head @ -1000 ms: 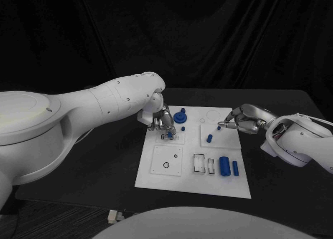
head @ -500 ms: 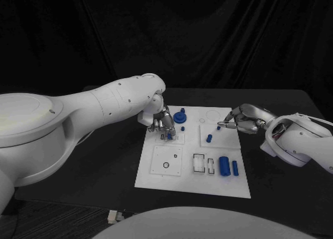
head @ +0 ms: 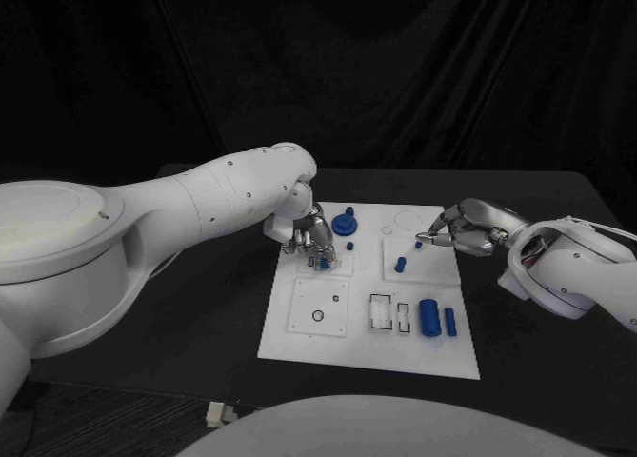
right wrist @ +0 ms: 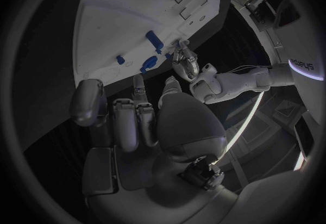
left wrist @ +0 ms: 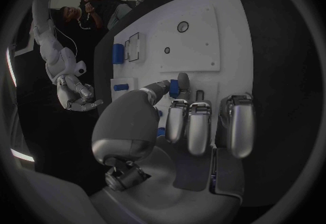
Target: Assemble the parts on the task board
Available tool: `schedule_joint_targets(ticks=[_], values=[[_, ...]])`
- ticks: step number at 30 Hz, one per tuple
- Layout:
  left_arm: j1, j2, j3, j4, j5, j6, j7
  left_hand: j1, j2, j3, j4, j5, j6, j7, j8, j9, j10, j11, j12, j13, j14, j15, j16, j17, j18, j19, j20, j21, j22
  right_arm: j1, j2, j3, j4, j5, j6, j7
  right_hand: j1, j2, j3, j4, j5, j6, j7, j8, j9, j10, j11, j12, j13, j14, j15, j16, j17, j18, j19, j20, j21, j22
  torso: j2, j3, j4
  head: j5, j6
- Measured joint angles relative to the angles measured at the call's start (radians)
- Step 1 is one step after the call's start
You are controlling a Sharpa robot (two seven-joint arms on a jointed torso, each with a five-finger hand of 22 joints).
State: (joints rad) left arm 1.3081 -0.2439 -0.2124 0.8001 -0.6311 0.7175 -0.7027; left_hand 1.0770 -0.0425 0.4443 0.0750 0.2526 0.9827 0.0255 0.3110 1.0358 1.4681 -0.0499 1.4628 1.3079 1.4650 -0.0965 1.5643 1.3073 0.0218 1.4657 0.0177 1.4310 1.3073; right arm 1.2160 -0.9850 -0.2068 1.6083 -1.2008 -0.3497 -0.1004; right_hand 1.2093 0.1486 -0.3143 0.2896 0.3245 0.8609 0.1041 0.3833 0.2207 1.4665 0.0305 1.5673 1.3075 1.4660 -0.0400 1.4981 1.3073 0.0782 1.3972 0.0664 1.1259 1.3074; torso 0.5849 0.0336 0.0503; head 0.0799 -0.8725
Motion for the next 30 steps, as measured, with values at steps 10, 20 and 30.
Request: schedule_joint_targets(ticks=[10,20,30], values=[[-0.001,0.0,0.0,-0.004,-0.001,-0.001,0.0,-0.001,0.009,0.004,-0.023,-0.055,0.005,0.006,-0.024,-0.008,-0.004,0.004,0.0,0.0,0.0,0.0,0.0,0.0,0.0,0.0,0.0,-0.001,0.0,0.0,0.0,0.0,-0.001,0.0,0.001,0.0,0.0,0.0,-0.003,0.003,0.0,0.0,0.0,0.0,0.0,0.0,0.0,0.0,0.0,0.0,0.0,0.0,0.0,0.0,0.0,0.0,0.0,0.0,0.0,0.0,0.0,-0.001,0.0],[-0.003,-0.001,0.0,0.0,-0.038,-0.002,0.0,-0.009,0.025,-0.046,0.012,-0.109,0.017,0.008,-0.045,-0.013,-0.004,0.004,0.0,0.0,0.004,0.004,0.0,0.0,0.0,0.004,0.004,-0.003,0.0,0.0,0.0,0.0,-0.001,0.0,0.003,0.0,0.0,0.0,-0.003,0.003,0.0,0.0,0.0,0.0,0.0,0.0,0.0,0.0,0.0,0.0,0.0,0.0,0.0,0.0,0.0,0.0,0.0,0.0,0.0,0.0001,0.0,0.0,0.0],[-0.003,-0.003,0.001,0.003,-0.064,-0.01,0.0,-0.035,0.023,-0.096,0.05,-0.129,0.025,0.007,-0.059,-0.013,-0.001,0.006,0.0,0.0,0.0,0.007,0.0,0.0,0.0,0.0,0.007,-0.003,0.0,0.0,0.0,0.0,-0.002,0.0,0.006,0.0,0.0,0.0,-0.003,0.003,0.0,0.0,0.0,0.0,0.0,0.0,0.0,0.0,0.0,0.0,0.0,0.0,0.0,0.0,0.0,0.0,0.0,0.001,0.0,0.0001,-0.0001,0.001,0.0]])
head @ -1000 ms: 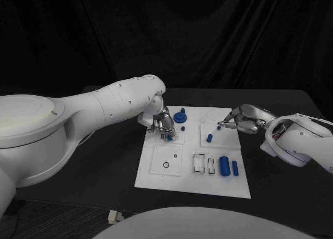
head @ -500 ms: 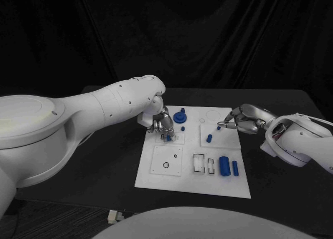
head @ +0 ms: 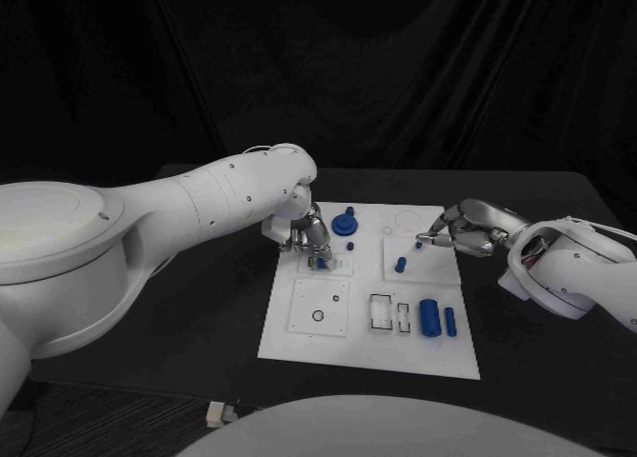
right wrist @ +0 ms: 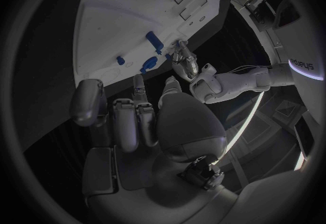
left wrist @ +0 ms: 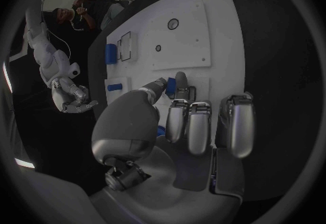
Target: Assemble the parts on the task board
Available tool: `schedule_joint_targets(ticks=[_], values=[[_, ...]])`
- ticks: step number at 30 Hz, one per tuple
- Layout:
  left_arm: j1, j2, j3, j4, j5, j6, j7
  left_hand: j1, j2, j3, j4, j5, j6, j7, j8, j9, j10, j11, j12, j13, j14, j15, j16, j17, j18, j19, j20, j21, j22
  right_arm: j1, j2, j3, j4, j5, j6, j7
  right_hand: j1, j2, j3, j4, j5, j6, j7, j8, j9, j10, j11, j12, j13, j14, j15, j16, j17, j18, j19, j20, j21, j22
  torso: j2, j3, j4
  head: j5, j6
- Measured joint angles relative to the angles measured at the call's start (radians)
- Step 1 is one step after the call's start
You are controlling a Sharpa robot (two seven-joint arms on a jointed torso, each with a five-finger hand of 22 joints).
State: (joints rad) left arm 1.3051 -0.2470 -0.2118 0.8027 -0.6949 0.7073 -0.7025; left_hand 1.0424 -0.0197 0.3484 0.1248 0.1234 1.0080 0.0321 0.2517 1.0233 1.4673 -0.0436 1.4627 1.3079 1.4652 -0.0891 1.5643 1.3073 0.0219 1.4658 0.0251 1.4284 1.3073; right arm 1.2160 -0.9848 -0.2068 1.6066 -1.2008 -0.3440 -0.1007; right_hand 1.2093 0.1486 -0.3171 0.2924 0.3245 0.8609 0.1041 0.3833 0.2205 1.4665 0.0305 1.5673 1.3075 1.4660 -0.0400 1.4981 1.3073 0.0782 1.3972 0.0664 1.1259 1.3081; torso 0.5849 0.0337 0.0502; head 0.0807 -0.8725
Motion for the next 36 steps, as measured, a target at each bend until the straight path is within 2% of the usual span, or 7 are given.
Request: schedule_joint_targets(ticks=[10,13,20,28,36], values=[[0.0,-0.002,0.0,0.003,-0.011,-0.012,0.0,-0.019,0.005,-0.048,0.037,-0.033,0.007,0.007,-0.012,0.003,-0.004,0.004,0.0,0.0,0.0,0.0,0.0,0.0,0.0,0.0,0.0,0.0,0.0,0.0,0.001,0.0,-0.002,0.0,0.002,0.0,0.0,0.0,0.0,0.0,0.0,0.0,0.0,0.0,0.0,0.0,0.0,0.0,0.0,0.0,0.0,0.0,0.0,0.0,0.0,0.0,0.0,0.0,0.0,0.0,0.0,0.0,0.0],[0.0,-0.003,0.0,0.004,-0.012,-0.015,0.0,-0.024,0.01,-0.054,0.043,-0.033,0.007,0.007,-0.012,0.003,-0.004,0.004,0.0,0.0,0.0,0.0,0.0,0.0,0.0,0.0,0.0,0.0,0.0,0.0,0.001,0.0,-0.002,0.0,0.002,0.0,0.0,0.0,0.0,0.0,0.0,0.0,0.0,0.0,0.0,0.0,0.0,0.0,0.0,0.0,0.0,0.0,0.0,0.0,0.0,0.0,0.0,0.0,0.0,0.0,0.0,0.001,0.0],[0.0,-0.004,0.0,0.006,-0.014,-0.024,0.0,-0.028,0.006,-0.066,0.055,-0.039,0.011,0.004,-0.016,0.004,-0.004,0.003,0.0,0.0,0.0,0.0,0.0,0.0,0.0,0.0,0.0,0.0,0.0,0.0,0.002,0.0,-0.003,0.0,0.003,0.0,0.0,0.0,0.0,0.0,0.0,0.0,0.0,0.0,0.0,0.0,0.0,0.0,0.0,0.0,0.0,0.0,0.0,0.0,0.0,0.0,0.0,0.0,0.0,0.0,0.0,0.002,0.0],[0.0,-0.005,0.0,0.008,-0.016,-0.034,0.0,-0.044,0.009,-0.097,0.081,-0.063,0.014,0.007,-0.02,0.009,-0.004,0.003,0.0,0.0,0.0,0.0,0.0,0.0,0.0,0.0,0.0,0.0,0.0,0.0,0.003,0.0,-0.005,0.0,0.004,0.0,0.0,0.0,0.0,0.0,0.0,0.0,0.0,0.0,0.0,0.0,0.0,0.0,0.0,0.0,0.0,0.0,0.0,0.0,0.0,0.0,0.0,0.0,0.0,0.0,0.0001,0.003,0.0],[0.0,-0.006,0.0,0.009,-0.016,-0.04,0.0,-0.052,0.009,-0.114,0.098,-0.063,0.018,0.004,-0.023,0.01,-0.004,0.003,0.0,0.0,0.0,0.0,0.0,0.0,0.0,0.0,0.0,0.0,0.0,0.0,0.003,0.0,-0.006,0.0,0.004,0.0,0.0,0.0,-0.003,-0.003,0.0,0.0,0.0,0.0,0.001,0.0,0.0,-0.004,0.0,0.0,0.0,-0.004,0.0,0.0,0.0,0.0,-0.005,0.0,0.0,0.0,0.0,0.002,0.0]])
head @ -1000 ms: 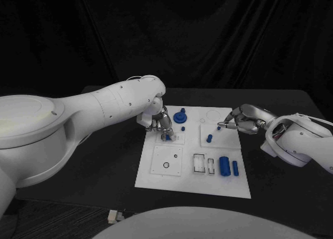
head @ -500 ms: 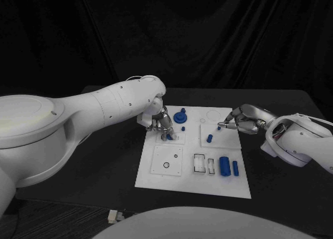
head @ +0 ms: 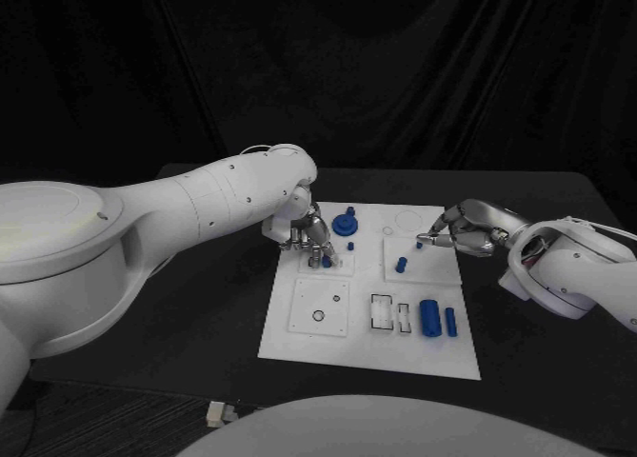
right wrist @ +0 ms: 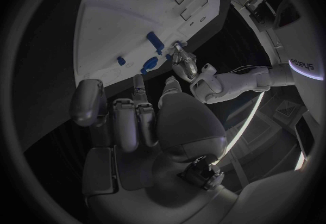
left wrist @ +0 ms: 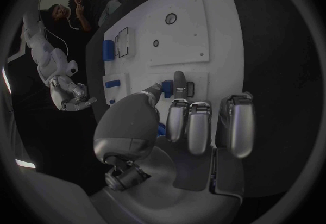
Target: Assemble the parts on the task board
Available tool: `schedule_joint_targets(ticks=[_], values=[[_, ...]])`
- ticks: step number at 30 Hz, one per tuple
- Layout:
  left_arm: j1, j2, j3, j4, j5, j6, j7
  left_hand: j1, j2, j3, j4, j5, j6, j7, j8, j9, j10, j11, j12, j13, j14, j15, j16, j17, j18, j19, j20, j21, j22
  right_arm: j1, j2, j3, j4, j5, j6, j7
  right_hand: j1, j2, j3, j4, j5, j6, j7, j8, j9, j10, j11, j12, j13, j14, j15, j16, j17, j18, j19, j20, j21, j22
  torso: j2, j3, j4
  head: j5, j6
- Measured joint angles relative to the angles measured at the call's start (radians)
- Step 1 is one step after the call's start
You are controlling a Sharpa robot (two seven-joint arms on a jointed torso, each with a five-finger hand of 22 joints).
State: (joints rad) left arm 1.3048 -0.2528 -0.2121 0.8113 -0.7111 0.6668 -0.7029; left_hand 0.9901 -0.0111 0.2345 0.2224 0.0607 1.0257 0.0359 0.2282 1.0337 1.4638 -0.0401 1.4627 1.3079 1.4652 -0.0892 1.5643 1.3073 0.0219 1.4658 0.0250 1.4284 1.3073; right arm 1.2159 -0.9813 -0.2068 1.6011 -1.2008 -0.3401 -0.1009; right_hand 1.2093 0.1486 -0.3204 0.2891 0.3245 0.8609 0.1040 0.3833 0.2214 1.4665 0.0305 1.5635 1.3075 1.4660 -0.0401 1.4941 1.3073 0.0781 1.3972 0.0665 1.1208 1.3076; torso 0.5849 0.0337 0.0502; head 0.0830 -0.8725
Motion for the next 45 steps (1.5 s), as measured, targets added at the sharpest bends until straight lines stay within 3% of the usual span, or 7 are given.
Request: schedule_joint_targets(ticks=[17,24,30,34,45], values=[[0.0,-0.009,0.0,0.012,-0.001,-0.015,0.003,-0.028,-0.02,-0.081,0.048,-0.009,0.007,0.0,-0.006,0.012,0.0,0.0,0.0,0.0,0.0,0.0,0.0,0.0,0.0,0.0,0.0,0.0,0.0,0.0,0.001,0.0,-0.002,0.0,0.001,0.0,0.0,0.0,-0.001,-0.001,0.0,0.0,0.0,0.0,0.0,0.0,0.0,0.0,0.0,0.0,0.0,0.0,0.0,0.0,0.0,0.0,0.0,0.0,0.0,0.0,0.0001,0.001,0.0],[0.0,-0.039,0.0,0.063,-0.002,-0.05,0.025,-0.019,-0.041,-0.123,0.057,-0.009,0.018,-0.004,-0.007,0.025,0.0,0.0,0.0,0.0,0.0,0.0,0.0,0.0,0.0,0.0,0.0,0.0,0.0,0.0,0.0,0.0,-0.003,0.0,0.001,0.0,0.0,0.0,-0.001,-0.001,0.0,0.0,0.0,0.0,0.0,0.0,0.0,0.0,0.0,0.0,0.0,0.0,0.0,0.0,0.0,0.0,0.0,0.0,0.0,0.0,0.0,0.001,0.0],[0.0,-0.1,0.0,0.16,-0.013,-0.14,0.077,-0.022,-0.045,-0.173,0.067,-0.009,0.018,-0.004,0.004,0.043,0.0,0.0,0.0,0.0,0.0,0.0,0.0,0.0,0.0,0.0,0.0,0.01,0.0,0.0,-0.005,0.0,-0.003,0.0,0.001,0.0,0.0,0.0,-0.001,-0.001,0.0,0.0,0.0,0.0,0.0,0.0,0.0,0.0,0.0,0.0,0.0,0.0,0.0,0.0,0.0,0.0,0.0,0.0,0.0,0.0,0.0001,-0.005,0.0],[0.003,-0.164,-0.001,0.251,-0.036,-0.235,0.127,-0.023,-0.045,-0.205,0.068,-0.009,0.018,-0.004,0.012,0.055,0.0,0.0,0.0,0.0,0.0,0.0,0.0,0.0,0.0,0.0,0.0,0.016,0.0,0.0,-0.011,0.0,-0.002,0.0,0.001,0.0,0.0,0.0,-0.001,-0.001,0.0,0.0,0.0,0.0,0.0,0.0,0.0,0.0,0.0,0.0,0.0,0.0,0.0,0.0,0.0,0.0,0.0,0.0,0.0,0.0,0.0001,-0.01,0.0],[0.046,-0.401,0.0,0.582,-0.216,-0.552,0.226,-0.002,-0.05,-0.274,0.068,-0.009,0.021,-0.015,0.041,0.087,0.002,-0.005,0.0,0.0,0.004,-0.004,0.0,0.0,0.0,0.003,-0.004,0.022,0.0,0.0,-0.025,0.0,0.004,0.0,0.0,0.001,0.0,0.0,-0.004,0.002,0.0,0.0,0.0,0.0,0.001,0.0,0.0,0.0,0.0,0.0,0.0,0.0,0.0,0.0,0.0,0.0,0.0,0.0,-0.001,0.0,0.0003,-0.015,0.0]])
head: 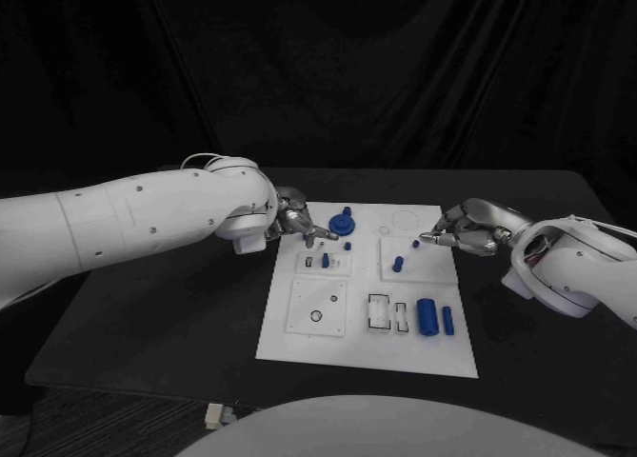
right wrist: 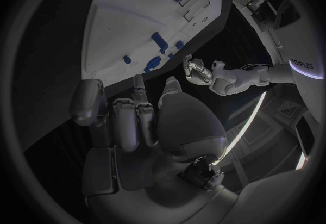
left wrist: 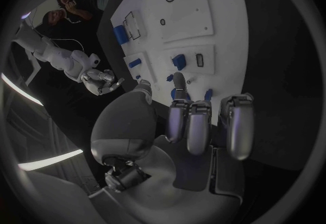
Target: Assemble the parts on the task board
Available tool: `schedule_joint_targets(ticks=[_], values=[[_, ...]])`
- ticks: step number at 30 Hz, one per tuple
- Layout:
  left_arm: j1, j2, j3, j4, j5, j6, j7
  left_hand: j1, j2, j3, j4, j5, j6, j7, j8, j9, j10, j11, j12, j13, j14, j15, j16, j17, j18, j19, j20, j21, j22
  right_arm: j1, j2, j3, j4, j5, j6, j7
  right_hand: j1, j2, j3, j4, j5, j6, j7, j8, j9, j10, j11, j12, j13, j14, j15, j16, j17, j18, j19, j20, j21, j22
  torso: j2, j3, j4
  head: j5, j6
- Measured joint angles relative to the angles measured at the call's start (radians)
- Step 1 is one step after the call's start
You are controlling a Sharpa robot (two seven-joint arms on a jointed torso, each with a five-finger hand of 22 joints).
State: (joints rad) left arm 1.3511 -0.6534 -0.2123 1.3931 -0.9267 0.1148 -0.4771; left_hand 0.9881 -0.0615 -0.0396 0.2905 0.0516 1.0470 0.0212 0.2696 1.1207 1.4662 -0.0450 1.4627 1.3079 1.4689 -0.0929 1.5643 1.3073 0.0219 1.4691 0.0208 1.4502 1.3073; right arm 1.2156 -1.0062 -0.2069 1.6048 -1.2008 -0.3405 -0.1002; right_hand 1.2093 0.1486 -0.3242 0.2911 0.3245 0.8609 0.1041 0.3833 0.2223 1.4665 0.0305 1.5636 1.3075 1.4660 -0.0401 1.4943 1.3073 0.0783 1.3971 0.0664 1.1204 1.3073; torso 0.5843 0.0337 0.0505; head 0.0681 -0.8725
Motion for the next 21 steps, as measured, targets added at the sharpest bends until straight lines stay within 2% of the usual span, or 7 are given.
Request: schedule_joint_targets(ticks=[6,8,9,10,12,15,21], values=[[0.005,-0.112,-0.001,0.171,-0.154,-0.113,0.003,0.079,0.016,-0.022,-0.001,0.0,-0.013,0.0,0.013,0.021,-0.002,-0.002,-0.025,0.0,-0.004,-0.004,-0.024,0.001,0.0,-0.003,-0.003,-0.009,0.0,0.0,-0.009,0.0,0.011,0.0,-0.003,0.001,0.0,0.0,0.0,0.0,0.0,0.0,0.0,0.0,0.0,0.0,0.0,0.0,0.0,0.0,0.0,0.0,0.0,0.0,0.0,0.0,0.0,0.0,0.0,0.0001,-0.0001,0.005,0.0],[0.004,-0.151,-0.001,0.229,-0.22,-0.168,0.01,0.155,0.029,-0.034,-0.003,0.011,-0.093,0.02,0.013,0.038,-0.01,0.015,-0.086,0.0,-0.003,0.012,-0.064,0.001,0.001,-0.004,0.002,-0.063,0.0,0.0,-0.012,0.0,0.015,0.0,-0.004,0.001,0.0,0.0,0.0,0.0,0.0,0.0,0.0,0.0,0.0,0.0,0.0,0.0,0.0,0.0,0.0,0.0,0.0,0.0,0.0,0.0,0.0,0.0,0.0,0.0002,-0.0001,0.005,0.0],[0.001,-0.165,-0.001,0.249,-0.249,-0.198,0.014,0.18,0.032,-0.041,-0.002,0.023,-0.13,0.032,0.013,0.044,-0.029,0.025,-0.114,0.0,-0.004,0.022,-0.08,0.001,0.016,-0.013,0.01,-0.086,0.0,0.0,-0.013,0.0,0.016,0.0,-0.005,0.001,0.0,0.0,0.0,0.0,0.0,0.0,0.0,0.0,0.0,0.0,0.0,0.0,0.0,0.0,0.0,0.0,0.0,0.0,0.0,0.0,0.0,0.0,0.0,0.0003,-0.0001,0.005,0.0],[-0.003,-0.177,-0.001,0.265,-0.276,-0.23,0.02,0.2,0.035,-0.049,-0.002,0.042,-0.17,0.043,0.004,0.044,-0.046,0.034,-0.133,0.0,-0.003,0.031,-0.091,0.001,0.016,-0.02,0.018,-0.102,0.0,0.0,-0.013,0.0,0.018,0.0,-0.006,0.001,0.0,0.0,0.0,0.0,0.0,0.0,0.0,0.0,0.0,0.0,0.0,0.0,0.0,0.0,0.0,0.0,0.0,0.0,0.0,0.0,0.0,0.001,0.0,0.0004,-0.0001,0.005,0.0],[-0.024,-0.197,0.0,0.294,-0.336,-0.315,0.038,0.254,0.033,-0.057,-0.008,0.137,-0.236,0.064,-0.014,0.02,-0.067,0.054,-0.15,0.0,-0.003,0.046,-0.101,0.001,0.016,-0.035,0.033,-0.123,0.0,0.0,-0.014,0.0,0.019,0.0,-0.008,0.002,0.0,0.0,0.0,0.0,0.0,0.0,0.0,0.0,0.0,0.0,0.0,0.0,0.0,0.0,0.0,0.0,0.0,0.0,0.0,0.0,0.0,0.001,0.0,0.0004,0.0,0.005,0.0],[-0.068,-0.212,-0.001,0.319,-0.419,-0.435,0.056,0.277,0.028,-0.084,-0.004,0.256,-0.241,0.066,-0.014,-0.019,-0.068,0.058,-0.136,0.0,-0.002,0.048,-0.096,0.001,0.016,-0.03,0.042,-0.112,0.001,-0.001,-0.014,0.0,0.021,0.0,-0.012,0.003,0.0,0.0,0.0,0.0,0.0,0.0,0.0,0.0,0.0,0.0,0.0,0.0,0.0,0.0,0.0,0.0,0.0,0.0,0.0,0.0,0.0,0.001,0.0,0.0004,-0.0001,0.002,0.0],[-0.149,-0.208,-0.003,0.328,-0.58,-0.584,0.049,0.2,0.022,-0.162,-0.005,0.323,-0.157,0.058,-0.039,-0.173,-0.035,0.047,-0.1,0.0,-0.002,0.048,-0.082,0.001,0.016,-0.013,0.042,-0.088,0.001,-0.002,-0.02,0.0,0.026,0.0,-0.018,0.003,0.0,0.0,0.0,0.0,0.0,0.0,0.0,0.0,0.0,0.0,0.0,0.0,0.0,0.0,0.0,0.0,0.0,0.0,0.0,0.0,0.0,0.001,0.0,0.0004,-0.0001,-0.002,0.0]])
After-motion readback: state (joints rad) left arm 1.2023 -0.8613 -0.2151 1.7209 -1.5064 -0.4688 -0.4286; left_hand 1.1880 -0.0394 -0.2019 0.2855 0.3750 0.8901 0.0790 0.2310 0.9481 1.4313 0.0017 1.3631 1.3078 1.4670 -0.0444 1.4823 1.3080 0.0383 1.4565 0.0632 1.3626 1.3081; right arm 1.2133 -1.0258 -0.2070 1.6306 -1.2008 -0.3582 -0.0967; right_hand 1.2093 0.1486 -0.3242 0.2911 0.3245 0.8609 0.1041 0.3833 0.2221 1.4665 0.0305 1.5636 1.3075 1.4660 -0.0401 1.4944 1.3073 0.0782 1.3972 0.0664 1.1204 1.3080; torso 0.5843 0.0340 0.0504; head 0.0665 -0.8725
